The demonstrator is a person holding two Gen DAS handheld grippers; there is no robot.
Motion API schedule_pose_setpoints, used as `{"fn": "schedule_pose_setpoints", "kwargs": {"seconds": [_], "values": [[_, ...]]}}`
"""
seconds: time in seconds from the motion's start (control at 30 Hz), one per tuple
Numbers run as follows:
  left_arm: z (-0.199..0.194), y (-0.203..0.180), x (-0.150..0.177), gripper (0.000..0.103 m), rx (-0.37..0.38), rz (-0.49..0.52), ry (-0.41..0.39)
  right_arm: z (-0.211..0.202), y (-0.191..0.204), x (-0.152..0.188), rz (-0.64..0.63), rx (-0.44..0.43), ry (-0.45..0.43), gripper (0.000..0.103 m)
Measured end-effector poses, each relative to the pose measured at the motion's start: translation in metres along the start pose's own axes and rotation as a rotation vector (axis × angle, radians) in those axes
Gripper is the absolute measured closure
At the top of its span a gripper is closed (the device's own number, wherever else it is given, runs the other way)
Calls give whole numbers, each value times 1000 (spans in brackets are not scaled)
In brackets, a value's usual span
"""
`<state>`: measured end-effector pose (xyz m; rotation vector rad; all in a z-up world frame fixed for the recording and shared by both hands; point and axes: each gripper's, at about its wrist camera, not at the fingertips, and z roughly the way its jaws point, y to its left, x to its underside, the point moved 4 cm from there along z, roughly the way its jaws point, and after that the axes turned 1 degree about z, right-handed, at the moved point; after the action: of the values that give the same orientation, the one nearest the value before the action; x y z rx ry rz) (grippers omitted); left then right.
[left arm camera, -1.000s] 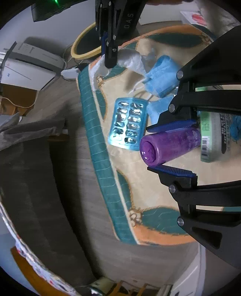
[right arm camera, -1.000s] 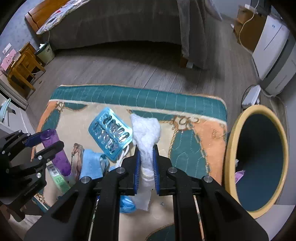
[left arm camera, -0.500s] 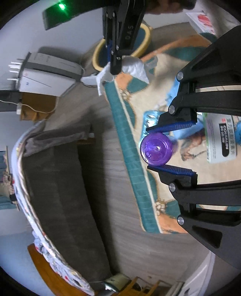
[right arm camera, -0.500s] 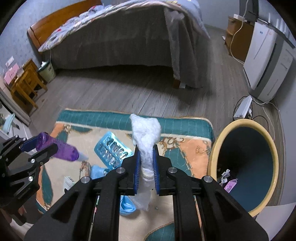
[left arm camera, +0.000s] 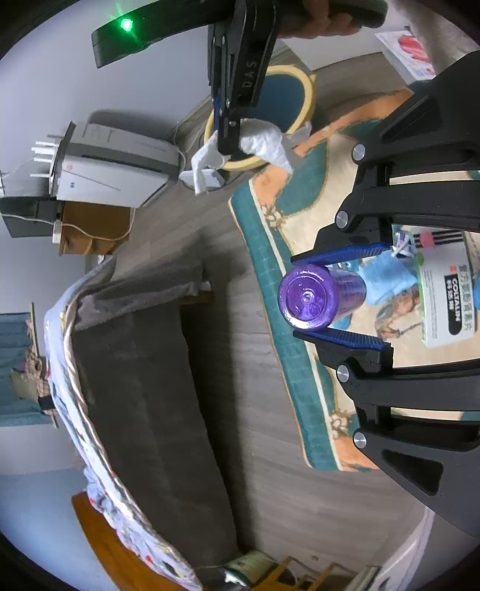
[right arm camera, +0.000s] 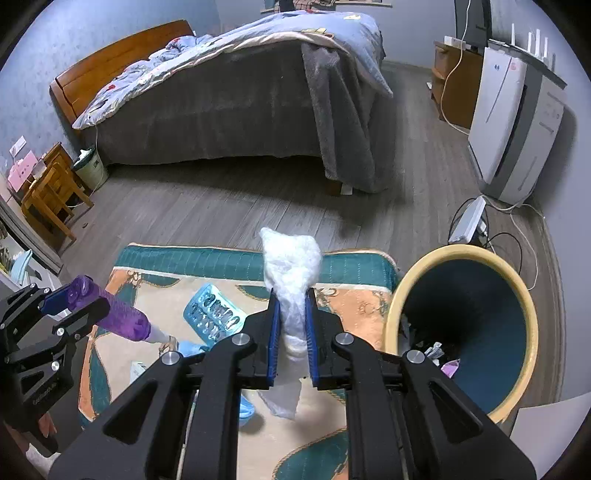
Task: Collect trash
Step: 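Carry the purple bottle and white cloth with both tools over the bin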
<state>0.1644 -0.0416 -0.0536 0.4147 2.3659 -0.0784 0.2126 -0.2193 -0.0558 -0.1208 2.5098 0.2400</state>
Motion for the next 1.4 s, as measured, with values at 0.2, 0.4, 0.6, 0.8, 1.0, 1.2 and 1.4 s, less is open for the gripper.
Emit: {"fn": "schedule_pose_setpoints", "kwargs": {"seconds": [0.2,0.4,0.6,0.8,1.0,1.2,1.4], "values": [[-2,-16,-9,69,36,13,-21,-5,-15,-2,35,9,-15,91],[1,-36,-10,69,44,63,-18,-5,-25,-2,71,-5,-12,91],[5,-52,-12,69,45,91,-14,-7,-31,-2,59,-6,-14,91],[5,-72,-20,69,68,114,-35,-13,-56,2,90,23,-22,91],[5,-97,-25,69,108,140,-49,-25,-87,7,141,52,-33,91],[0,-121,-24,69,151,183,-76,-37,-126,6,186,123,-60,91],[5,-149,-16,69,186,243,-59,-42,-181,12,275,208,-66,91]]}}
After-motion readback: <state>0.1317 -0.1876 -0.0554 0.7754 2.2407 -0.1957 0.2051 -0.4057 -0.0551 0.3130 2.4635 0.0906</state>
